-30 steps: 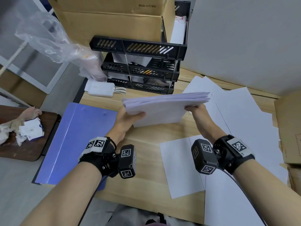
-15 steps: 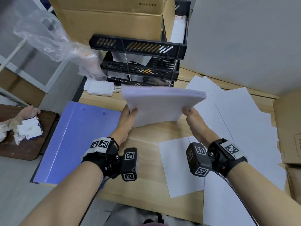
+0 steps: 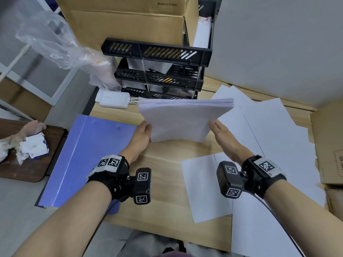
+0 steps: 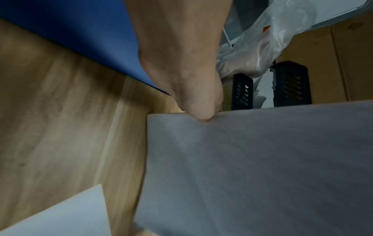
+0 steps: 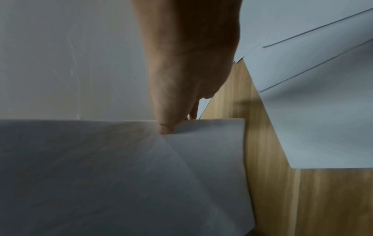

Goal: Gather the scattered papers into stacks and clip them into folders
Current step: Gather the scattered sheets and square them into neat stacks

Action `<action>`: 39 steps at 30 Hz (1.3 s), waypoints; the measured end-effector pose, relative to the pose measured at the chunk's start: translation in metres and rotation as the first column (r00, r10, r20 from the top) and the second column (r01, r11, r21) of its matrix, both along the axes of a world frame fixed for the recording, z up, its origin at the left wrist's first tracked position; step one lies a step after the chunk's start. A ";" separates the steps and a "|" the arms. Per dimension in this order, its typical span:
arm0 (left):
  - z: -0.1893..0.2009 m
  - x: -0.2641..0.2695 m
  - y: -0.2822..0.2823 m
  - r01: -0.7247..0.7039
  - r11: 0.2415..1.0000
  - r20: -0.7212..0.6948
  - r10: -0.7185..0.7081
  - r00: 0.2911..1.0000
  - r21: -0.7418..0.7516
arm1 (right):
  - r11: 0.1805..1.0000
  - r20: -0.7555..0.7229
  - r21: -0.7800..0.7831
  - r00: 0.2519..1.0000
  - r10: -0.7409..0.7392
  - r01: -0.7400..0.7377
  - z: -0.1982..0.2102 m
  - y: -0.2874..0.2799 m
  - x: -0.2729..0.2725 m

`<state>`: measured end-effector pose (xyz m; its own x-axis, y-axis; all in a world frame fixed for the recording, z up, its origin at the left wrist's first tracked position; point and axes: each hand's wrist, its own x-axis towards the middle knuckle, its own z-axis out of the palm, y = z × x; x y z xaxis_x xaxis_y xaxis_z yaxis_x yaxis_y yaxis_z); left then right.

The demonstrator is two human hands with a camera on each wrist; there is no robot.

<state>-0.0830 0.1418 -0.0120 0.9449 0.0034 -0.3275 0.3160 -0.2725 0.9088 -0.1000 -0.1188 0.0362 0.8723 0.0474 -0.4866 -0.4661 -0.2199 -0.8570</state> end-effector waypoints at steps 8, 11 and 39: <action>0.001 0.017 0.015 -0.094 0.995 0.046 0.093 0.995 0.017 | 0.994 0.070 -0.049 0.993 -0.099 0.103 -0.007 0.021 0.018; -0.008 0.008 0.032 -0.138 0.990 0.024 0.137 0.990 0.039 | 0.999 -0.052 -0.030 0.998 -0.040 0.038 -0.022 0.033 0.005; -0.033 0.007 -0.117 0.350 0.936 -0.338 -0.340 0.877 -0.035 | 0.841 -0.321 0.009 0.798 -0.511 0.542 -0.071 -0.114 -0.103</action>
